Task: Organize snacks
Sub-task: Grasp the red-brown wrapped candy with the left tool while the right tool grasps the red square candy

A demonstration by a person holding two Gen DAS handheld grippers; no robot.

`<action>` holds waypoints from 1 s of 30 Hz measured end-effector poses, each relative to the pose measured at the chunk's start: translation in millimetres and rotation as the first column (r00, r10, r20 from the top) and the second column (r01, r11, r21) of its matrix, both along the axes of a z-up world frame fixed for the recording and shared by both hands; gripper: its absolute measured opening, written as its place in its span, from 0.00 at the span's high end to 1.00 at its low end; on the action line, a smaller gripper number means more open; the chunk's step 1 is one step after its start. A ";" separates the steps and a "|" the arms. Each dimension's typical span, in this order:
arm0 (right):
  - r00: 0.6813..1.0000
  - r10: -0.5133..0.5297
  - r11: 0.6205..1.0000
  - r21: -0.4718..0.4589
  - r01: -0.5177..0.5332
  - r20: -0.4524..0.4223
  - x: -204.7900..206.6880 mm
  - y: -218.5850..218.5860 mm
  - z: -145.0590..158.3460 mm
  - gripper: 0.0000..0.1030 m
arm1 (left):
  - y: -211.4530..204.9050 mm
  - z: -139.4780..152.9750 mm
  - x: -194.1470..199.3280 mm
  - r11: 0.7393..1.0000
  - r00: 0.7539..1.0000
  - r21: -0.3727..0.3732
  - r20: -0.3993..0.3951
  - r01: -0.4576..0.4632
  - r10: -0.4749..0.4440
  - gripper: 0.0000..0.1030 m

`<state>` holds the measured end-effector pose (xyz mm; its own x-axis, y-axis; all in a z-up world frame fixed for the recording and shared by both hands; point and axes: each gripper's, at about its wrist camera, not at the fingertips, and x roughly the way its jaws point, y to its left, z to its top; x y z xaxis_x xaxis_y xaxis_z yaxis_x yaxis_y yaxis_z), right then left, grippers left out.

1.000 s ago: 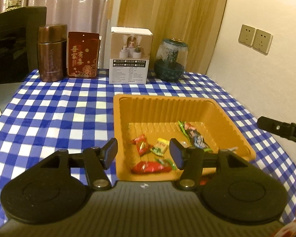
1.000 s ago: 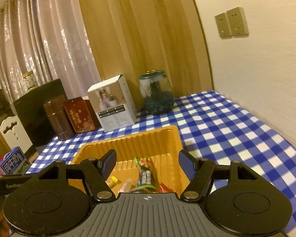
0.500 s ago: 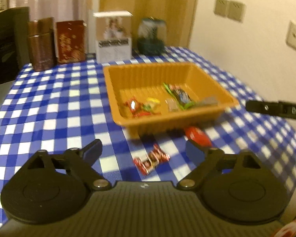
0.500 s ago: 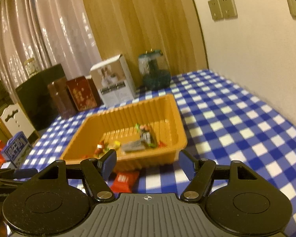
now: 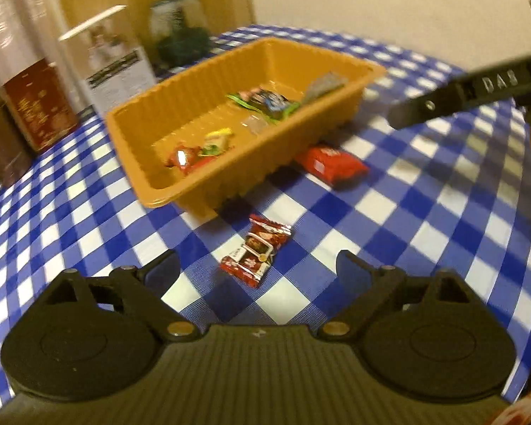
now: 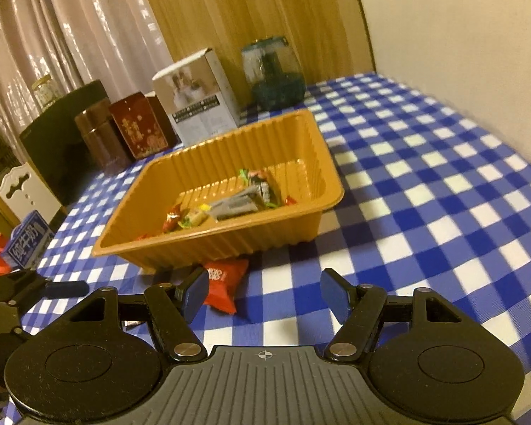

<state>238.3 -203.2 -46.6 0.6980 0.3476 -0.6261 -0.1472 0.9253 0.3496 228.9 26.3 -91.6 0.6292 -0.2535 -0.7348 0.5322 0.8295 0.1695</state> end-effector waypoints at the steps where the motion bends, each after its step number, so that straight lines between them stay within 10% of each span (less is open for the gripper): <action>1: 1.000 0.000 1.000 -0.002 0.000 -0.004 1.2 1.1 -0.8 0.33 | 0.0 -1.7 2.3 1.000 1.000 -0.003 -0.005 0.011 -0.011 0.09; 25: 0.999 0.000 1.000 0.002 0.000 -0.048 17.0 20.2 -8.9 0.32 | 11.0 -17.6 46.4 0.993 0.990 -0.104 -0.122 0.054 -0.067 0.54; 30: 0.999 0.010 1.000 0.002 -0.010 -0.042 20.7 24.3 -9.0 0.33 | 7.2 -15.6 44.8 0.994 0.989 -0.103 -0.139 0.042 -0.056 0.76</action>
